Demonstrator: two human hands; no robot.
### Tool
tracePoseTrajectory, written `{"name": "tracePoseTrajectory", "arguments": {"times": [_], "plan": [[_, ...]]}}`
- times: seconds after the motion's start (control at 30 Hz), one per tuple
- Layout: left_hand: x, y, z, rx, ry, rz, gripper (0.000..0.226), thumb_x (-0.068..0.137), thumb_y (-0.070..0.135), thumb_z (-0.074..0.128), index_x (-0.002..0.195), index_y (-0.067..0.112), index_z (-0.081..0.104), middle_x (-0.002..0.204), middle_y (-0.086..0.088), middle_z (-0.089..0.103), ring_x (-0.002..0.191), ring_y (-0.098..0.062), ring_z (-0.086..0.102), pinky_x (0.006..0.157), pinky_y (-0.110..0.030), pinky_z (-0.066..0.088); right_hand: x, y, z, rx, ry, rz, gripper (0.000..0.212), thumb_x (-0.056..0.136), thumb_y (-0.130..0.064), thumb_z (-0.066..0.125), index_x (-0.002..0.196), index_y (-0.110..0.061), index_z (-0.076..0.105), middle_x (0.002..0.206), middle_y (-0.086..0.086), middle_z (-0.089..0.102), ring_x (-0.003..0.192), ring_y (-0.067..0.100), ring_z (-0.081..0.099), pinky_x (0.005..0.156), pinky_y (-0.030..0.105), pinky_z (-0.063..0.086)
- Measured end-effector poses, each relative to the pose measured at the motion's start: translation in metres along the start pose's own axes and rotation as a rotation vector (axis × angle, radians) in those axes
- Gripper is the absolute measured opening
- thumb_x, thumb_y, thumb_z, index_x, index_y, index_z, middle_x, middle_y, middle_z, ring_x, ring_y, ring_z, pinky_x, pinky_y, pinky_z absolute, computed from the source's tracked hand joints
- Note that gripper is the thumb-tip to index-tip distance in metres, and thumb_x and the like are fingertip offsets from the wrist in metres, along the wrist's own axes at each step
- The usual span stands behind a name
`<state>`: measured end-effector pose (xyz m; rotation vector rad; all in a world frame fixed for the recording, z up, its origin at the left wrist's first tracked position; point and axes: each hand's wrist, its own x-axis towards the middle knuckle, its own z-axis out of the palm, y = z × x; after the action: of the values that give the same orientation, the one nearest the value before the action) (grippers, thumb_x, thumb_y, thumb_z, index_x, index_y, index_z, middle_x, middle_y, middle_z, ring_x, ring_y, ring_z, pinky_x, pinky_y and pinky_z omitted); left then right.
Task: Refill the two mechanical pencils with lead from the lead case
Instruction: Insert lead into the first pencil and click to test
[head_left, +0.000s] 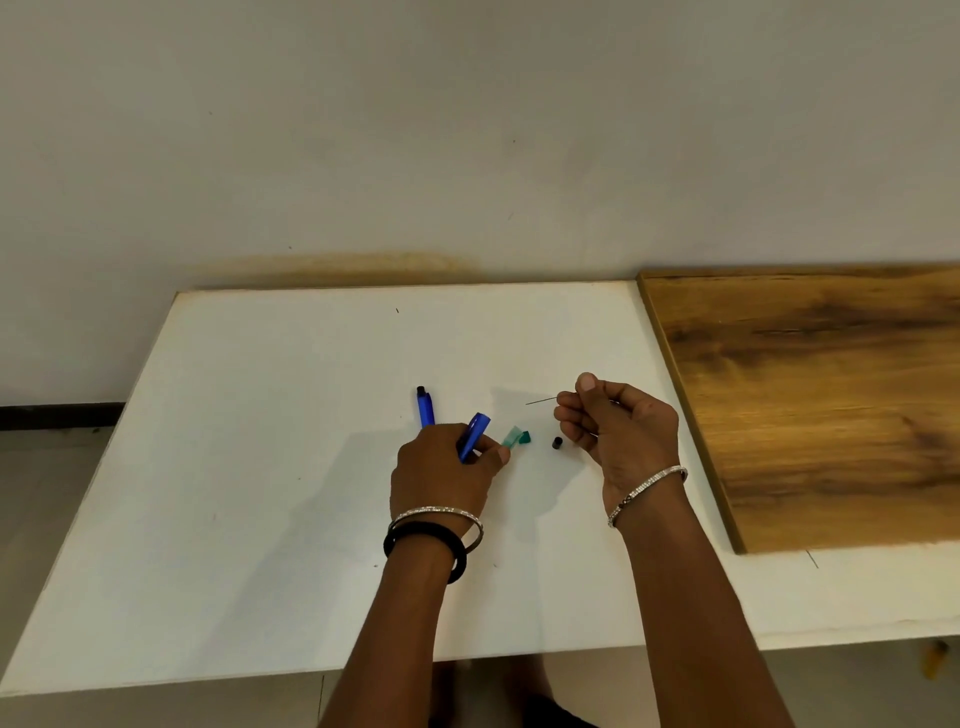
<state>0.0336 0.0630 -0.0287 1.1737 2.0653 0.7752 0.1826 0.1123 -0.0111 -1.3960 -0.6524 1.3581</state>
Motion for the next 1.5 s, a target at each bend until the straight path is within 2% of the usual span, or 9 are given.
{"name": "tracePoseTrajectory", "arguments": {"times": [0.17, 0.27, 0.43, 0.53, 0.73, 0.93, 1.07, 1.3, 1.5], "plan": [[-0.001, -0.001, 0.005, 0.069, -0.027, -0.052, 0.024, 0.077, 0.042, 0.073, 0.086, 0.02, 0.073, 0.079, -0.001, 0.069, 0.065, -0.015, 0.057, 0.06, -0.023, 0.04, 0.0, 0.001, 0.0, 0.0, -0.009, 0.006, 0.011, 0.087, -0.015, 0.068, 0.089, -0.005, 0.069, 0.068, 0.005, 0.074, 0.06, 0.015, 0.072, 0.056, 0.023, 0.059], [-0.001, -0.001, 0.006, 0.106, -0.022, -0.064, 0.025, 0.075, 0.042, 0.074, 0.088, 0.021, 0.073, 0.082, 0.0, 0.07, 0.066, -0.015, 0.057, 0.06, -0.023, 0.04, 0.001, 0.002, 0.0, -0.008, -0.016, 0.012, 0.012, 0.086, -0.016, 0.069, 0.089, -0.004, 0.07, 0.069, 0.006, 0.074, 0.061, 0.016, 0.072, 0.056, 0.023, 0.059], [-0.001, -0.001, 0.006, 0.087, -0.017, -0.039, 0.023, 0.074, 0.04, 0.076, 0.085, 0.02, 0.072, 0.082, 0.0, 0.07, 0.066, -0.015, 0.059, 0.06, -0.022, 0.042, 0.0, 0.003, 0.0, -0.035, -0.03, 0.005, 0.012, 0.085, -0.018, 0.07, 0.086, -0.006, 0.07, 0.066, 0.004, 0.074, 0.06, 0.016, 0.072, 0.055, 0.022, 0.058], [0.001, 0.001, 0.004, 0.061, 0.008, 0.011, 0.026, 0.076, 0.046, 0.072, 0.082, 0.02, 0.07, 0.076, 0.002, 0.066, 0.061, -0.012, 0.055, 0.053, -0.018, 0.036, -0.001, 0.001, 0.0, -0.037, -0.055, -0.021, 0.013, 0.084, -0.02, 0.071, 0.086, -0.007, 0.07, 0.068, 0.003, 0.075, 0.062, 0.016, 0.072, 0.056, 0.022, 0.058], [0.001, 0.007, 0.003, -0.011, 0.049, 0.2, 0.038, 0.086, 0.051, 0.058, 0.077, 0.015, 0.064, 0.062, -0.005, 0.057, 0.053, -0.015, 0.042, 0.053, -0.021, 0.033, -0.005, -0.005, 0.008, -0.102, -0.131, -0.207, 0.009, 0.087, -0.023, 0.067, 0.087, -0.015, 0.07, 0.074, 0.001, 0.077, 0.068, 0.016, 0.073, 0.059, 0.023, 0.058], [0.004, 0.005, -0.004, -0.042, 0.057, 0.292, 0.027, 0.087, 0.049, 0.056, 0.075, 0.025, 0.058, 0.062, 0.0, 0.06, 0.052, -0.013, 0.043, 0.053, -0.009, 0.034, -0.005, -0.01, 0.01, -0.159, -0.142, -0.334, 0.007, 0.089, -0.021, 0.065, 0.083, -0.018, 0.069, 0.071, -0.003, 0.075, 0.065, 0.012, 0.07, 0.057, 0.021, 0.057], [0.005, 0.005, -0.006, -0.09, 0.073, 0.32, 0.028, 0.086, 0.045, 0.059, 0.085, 0.019, 0.067, 0.068, -0.001, 0.066, 0.057, -0.014, 0.049, 0.059, -0.003, 0.035, -0.006, -0.009, 0.01, -0.201, -0.163, -0.374, 0.008, 0.09, -0.02, 0.064, 0.084, -0.016, 0.069, 0.072, -0.001, 0.075, 0.066, 0.014, 0.07, 0.057, 0.022, 0.057], [0.007, 0.002, -0.007, -0.086, 0.103, 0.328, 0.029, 0.085, 0.045, 0.06, 0.093, 0.019, 0.071, 0.072, 0.0, 0.069, 0.065, -0.018, 0.057, 0.059, -0.005, 0.035, -0.006, -0.008, 0.011, -0.192, -0.16, -0.41, 0.008, 0.09, -0.02, 0.064, 0.085, -0.018, 0.069, 0.073, -0.001, 0.076, 0.065, 0.014, 0.07, 0.057, 0.022, 0.056], [0.007, 0.002, -0.006, -0.085, 0.114, 0.332, 0.028, 0.084, 0.044, 0.063, 0.098, 0.021, 0.072, 0.071, 0.009, 0.062, 0.059, -0.005, 0.052, 0.061, 0.001, 0.036, -0.005, -0.006, 0.013, -0.209, -0.183, -0.41, 0.007, 0.089, -0.023, 0.065, 0.085, -0.018, 0.07, 0.075, -0.002, 0.076, 0.068, 0.016, 0.071, 0.059, 0.023, 0.057]]}}
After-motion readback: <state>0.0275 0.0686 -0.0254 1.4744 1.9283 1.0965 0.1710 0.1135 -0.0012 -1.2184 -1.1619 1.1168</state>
